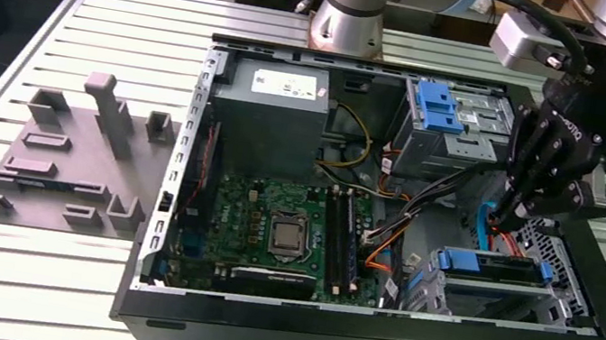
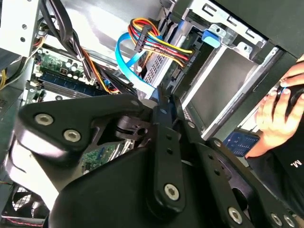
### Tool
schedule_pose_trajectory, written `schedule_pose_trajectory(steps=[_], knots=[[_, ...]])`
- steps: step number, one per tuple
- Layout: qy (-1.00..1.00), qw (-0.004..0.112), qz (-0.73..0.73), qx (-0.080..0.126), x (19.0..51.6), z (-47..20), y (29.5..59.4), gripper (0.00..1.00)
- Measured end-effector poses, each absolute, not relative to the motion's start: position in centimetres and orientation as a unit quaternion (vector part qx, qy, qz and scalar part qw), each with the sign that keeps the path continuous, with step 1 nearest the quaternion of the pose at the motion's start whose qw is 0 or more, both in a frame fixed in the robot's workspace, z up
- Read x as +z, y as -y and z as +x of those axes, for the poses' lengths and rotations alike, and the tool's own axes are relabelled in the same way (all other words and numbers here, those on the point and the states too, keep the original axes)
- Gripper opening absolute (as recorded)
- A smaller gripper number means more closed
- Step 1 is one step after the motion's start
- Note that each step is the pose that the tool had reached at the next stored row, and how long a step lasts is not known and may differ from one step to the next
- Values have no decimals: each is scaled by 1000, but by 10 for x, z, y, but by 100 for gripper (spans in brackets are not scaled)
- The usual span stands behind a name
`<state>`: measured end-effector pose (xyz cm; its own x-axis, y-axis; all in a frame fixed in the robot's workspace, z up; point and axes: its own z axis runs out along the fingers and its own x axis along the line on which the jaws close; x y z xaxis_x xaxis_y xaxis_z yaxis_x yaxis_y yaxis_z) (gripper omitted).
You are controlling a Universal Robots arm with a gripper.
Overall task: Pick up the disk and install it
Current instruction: 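Insert the second disk wire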
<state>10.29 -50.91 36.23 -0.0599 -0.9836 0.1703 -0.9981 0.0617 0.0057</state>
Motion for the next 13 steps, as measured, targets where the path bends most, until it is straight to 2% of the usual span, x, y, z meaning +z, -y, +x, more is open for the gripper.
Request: schedule_pose_trajectory(steps=[1, 4, 7, 13], knots=[[726, 64, 683, 56, 362, 103, 509, 17], [726, 58, 683, 50, 361, 103, 509, 16], [727, 43, 684, 34, 360, 103, 510, 16], [727, 36, 684, 33, 356, 103, 520, 16]])
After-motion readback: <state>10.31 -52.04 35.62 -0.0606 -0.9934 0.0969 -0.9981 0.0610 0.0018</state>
